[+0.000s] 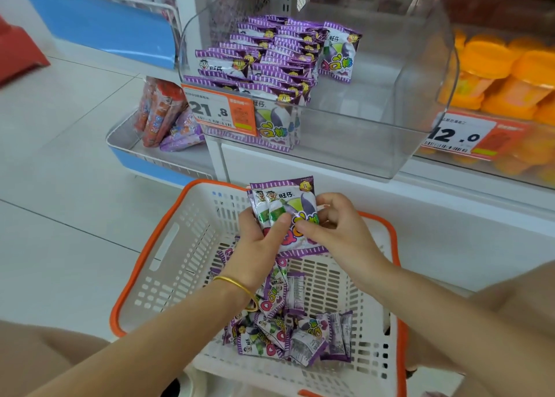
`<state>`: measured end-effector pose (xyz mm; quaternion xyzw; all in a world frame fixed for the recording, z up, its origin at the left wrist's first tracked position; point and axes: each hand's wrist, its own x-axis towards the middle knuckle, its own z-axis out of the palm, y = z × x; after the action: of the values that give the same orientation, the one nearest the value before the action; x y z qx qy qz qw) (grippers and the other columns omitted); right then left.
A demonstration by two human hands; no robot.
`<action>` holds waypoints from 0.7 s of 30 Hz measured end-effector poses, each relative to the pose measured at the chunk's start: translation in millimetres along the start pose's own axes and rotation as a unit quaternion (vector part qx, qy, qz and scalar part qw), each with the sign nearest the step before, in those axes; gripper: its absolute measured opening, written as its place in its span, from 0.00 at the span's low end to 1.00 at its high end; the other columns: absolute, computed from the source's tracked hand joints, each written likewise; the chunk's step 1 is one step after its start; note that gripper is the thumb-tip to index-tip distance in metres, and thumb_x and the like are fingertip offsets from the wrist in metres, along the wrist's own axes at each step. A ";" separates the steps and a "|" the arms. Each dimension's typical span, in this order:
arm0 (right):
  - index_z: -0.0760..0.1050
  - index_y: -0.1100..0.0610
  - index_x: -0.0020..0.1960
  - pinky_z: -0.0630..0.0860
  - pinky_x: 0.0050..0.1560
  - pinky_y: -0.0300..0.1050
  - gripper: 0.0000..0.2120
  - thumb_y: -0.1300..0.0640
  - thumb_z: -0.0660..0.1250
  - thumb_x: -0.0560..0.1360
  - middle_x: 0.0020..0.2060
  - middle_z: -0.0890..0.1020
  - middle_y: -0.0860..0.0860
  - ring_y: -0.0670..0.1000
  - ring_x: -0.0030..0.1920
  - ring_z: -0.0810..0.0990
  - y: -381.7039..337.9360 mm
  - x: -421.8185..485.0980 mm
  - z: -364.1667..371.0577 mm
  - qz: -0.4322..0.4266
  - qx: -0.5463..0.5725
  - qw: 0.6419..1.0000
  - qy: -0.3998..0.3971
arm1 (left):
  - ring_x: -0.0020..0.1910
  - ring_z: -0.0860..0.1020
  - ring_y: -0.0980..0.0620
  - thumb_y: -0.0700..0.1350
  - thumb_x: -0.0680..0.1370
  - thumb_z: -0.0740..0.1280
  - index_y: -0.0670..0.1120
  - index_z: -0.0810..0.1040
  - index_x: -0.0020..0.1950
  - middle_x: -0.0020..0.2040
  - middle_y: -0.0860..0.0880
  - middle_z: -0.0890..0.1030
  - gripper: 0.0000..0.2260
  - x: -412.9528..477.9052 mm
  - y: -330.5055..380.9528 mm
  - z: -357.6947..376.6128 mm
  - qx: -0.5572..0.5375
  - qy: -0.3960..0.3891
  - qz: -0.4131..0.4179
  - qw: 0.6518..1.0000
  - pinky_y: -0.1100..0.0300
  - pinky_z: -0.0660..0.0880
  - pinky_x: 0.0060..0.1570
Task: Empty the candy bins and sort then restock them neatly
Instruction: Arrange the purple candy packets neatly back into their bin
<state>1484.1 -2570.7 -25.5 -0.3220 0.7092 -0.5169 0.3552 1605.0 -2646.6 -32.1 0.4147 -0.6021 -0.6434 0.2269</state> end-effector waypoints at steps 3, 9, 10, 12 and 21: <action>0.74 0.50 0.47 0.76 0.43 0.42 0.04 0.51 0.68 0.75 0.41 0.79 0.50 0.48 0.41 0.79 -3.1 -0.2 -0.4 -0.014 -0.030 0.999 -0.019 | 0.51 0.77 0.58 0.46 0.80 0.61 0.48 0.64 0.60 0.51 0.54 0.77 0.11 1.9 1.6 -1.5 0.011 0.001 0.025 1.000 0.58 0.75 0.54; 0.59 0.40 0.67 0.63 0.62 0.35 0.16 0.43 0.52 0.80 0.52 0.63 0.26 0.34 0.61 0.62 -8.8 -0.1 2.8 0.043 0.032 0.995 -0.088 | 0.54 0.77 0.61 0.45 0.81 0.59 0.54 0.63 0.58 0.54 0.58 0.76 0.09 -3.6 7.5 -1.2 0.066 -0.045 0.103 0.991 0.65 0.75 0.55; 0.54 0.41 0.72 0.60 0.68 0.41 0.21 0.42 0.49 0.80 0.50 0.58 0.26 0.34 0.61 0.57 -8.6 -0.3 3.0 0.063 0.049 0.992 -0.098 | 0.55 0.76 0.63 0.47 0.81 0.58 0.55 0.63 0.59 0.55 0.60 0.75 0.08 -5.5 9.0 -0.5 0.075 -0.055 0.110 0.990 0.65 0.74 0.56; 0.50 0.43 0.75 0.55 0.72 0.47 0.26 0.40 0.49 0.79 0.48 0.57 0.27 0.35 0.62 0.54 -7.4 -0.7 3.4 0.081 0.079 0.988 -0.108 | 0.56 0.74 0.68 0.53 0.79 0.58 0.54 0.64 0.62 0.55 0.63 0.74 0.12 -7.8 13.2 0.0 0.090 -0.068 0.129 0.985 0.66 0.73 0.57; 0.69 0.51 0.66 0.72 0.64 0.47 0.24 0.50 0.68 0.71 0.60 0.80 0.48 0.48 0.62 0.77 -65.4 8.1 -15.1 -0.049 0.105 0.989 -0.095 | 0.48 0.66 0.53 0.60 0.78 0.50 0.42 0.71 0.52 0.46 0.51 0.69 0.23 17.4 64.4 -11.3 0.280 0.006 0.352 0.893 0.62 0.64 0.51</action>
<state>1472.9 -2586.7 39.2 -0.3644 0.5973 -0.5728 0.4270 1591.1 -2678.1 26.2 0.2257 -0.8625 -0.3236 0.3171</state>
